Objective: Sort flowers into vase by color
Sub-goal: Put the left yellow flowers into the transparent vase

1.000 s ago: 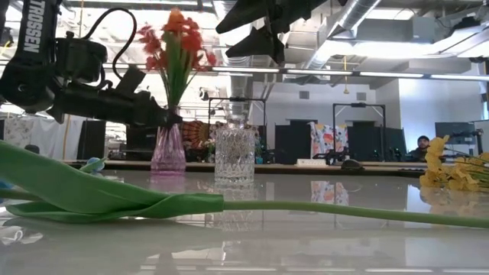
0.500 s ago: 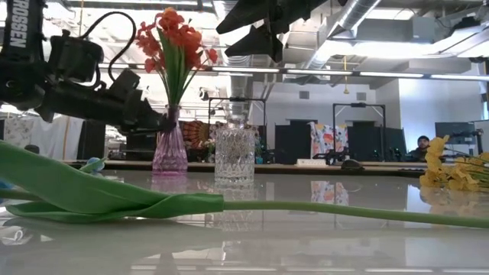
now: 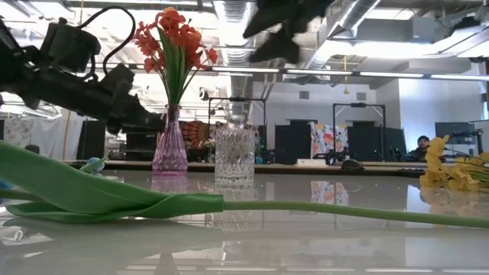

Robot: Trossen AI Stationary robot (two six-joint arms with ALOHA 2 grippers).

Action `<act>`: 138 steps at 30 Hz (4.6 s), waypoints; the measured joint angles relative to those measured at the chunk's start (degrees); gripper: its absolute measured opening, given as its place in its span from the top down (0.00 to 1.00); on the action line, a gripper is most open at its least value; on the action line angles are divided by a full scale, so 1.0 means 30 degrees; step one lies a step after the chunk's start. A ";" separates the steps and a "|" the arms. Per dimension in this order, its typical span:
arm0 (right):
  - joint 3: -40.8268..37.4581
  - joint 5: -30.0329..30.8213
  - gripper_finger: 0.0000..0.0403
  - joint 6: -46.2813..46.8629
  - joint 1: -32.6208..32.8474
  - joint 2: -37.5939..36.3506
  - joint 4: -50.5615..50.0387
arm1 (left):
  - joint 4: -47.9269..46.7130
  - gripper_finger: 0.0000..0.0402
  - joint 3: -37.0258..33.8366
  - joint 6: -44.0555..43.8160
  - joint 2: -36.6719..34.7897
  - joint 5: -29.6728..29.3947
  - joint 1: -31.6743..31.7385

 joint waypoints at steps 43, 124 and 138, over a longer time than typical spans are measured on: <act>-1.7405 -0.4850 0.33 2.5844 0.9379 -0.8613 -0.4266 | -1.6131 0.54 0.3902 -0.8844 -0.8916 0.1827 -0.7470; -0.7337 0.7044 0.77 -0.5636 0.0604 0.0019 1.4192 | -1.7491 0.54 0.3916 -0.8855 -0.8333 -0.3632 -0.8462; -0.5082 0.5450 0.38 -0.5543 0.0899 -0.1159 0.4964 | -1.7998 0.54 0.3916 -0.8864 -0.8341 0.0002 -0.8462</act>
